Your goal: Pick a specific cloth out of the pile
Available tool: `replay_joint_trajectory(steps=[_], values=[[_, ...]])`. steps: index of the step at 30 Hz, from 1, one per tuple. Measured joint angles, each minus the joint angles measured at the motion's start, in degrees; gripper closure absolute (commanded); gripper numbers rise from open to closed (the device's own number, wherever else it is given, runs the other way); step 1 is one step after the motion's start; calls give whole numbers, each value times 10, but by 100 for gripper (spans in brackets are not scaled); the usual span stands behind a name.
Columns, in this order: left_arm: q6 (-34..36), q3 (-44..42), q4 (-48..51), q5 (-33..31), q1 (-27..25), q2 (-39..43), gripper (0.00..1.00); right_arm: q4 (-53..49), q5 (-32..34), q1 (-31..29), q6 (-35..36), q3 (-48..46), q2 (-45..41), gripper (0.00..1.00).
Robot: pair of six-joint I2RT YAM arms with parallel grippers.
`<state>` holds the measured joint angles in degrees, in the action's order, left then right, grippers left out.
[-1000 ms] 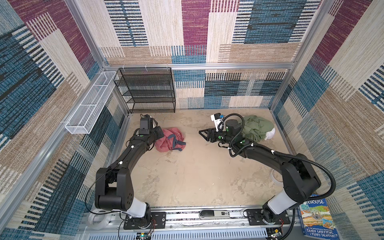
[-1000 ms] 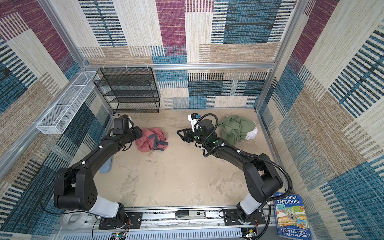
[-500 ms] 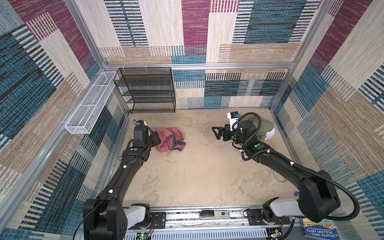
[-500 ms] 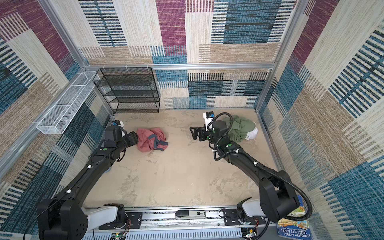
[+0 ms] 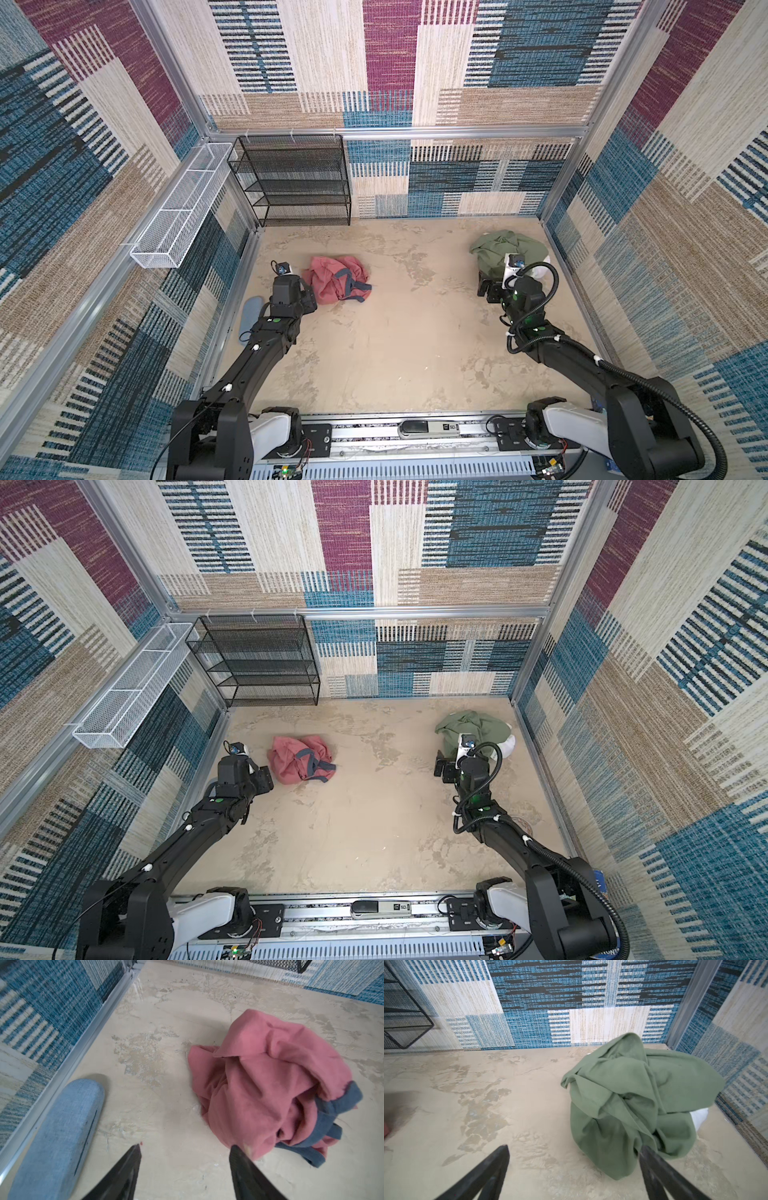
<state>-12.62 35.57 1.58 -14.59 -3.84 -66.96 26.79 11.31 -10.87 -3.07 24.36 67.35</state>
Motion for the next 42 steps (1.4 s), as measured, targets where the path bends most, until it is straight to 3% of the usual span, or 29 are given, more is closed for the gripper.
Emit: replay_joint_trajectory(steps=[7, 13, 19, 24, 31, 42], values=[[42, -54, -95, -15, 16, -18, 29, 157, 45, 39, 21, -67, 59, 0], [78, -104, -228, -13, 31, -59, 29, 273, 45, 45, 45, -85, 119, 0], [89, -118, -334, 31, 36, -114, 30, 357, 36, 56, 56, -100, 169, 0], [96, -155, -455, 43, 42, -175, 29, 390, 5, 80, 55, -111, 179, 0], [96, -128, -487, 50, 46, -206, 29, 443, -49, 103, 43, -129, 205, 0], [96, -123, -487, 60, 46, -208, 28, 454, -64, 104, 39, -129, 206, 0]])
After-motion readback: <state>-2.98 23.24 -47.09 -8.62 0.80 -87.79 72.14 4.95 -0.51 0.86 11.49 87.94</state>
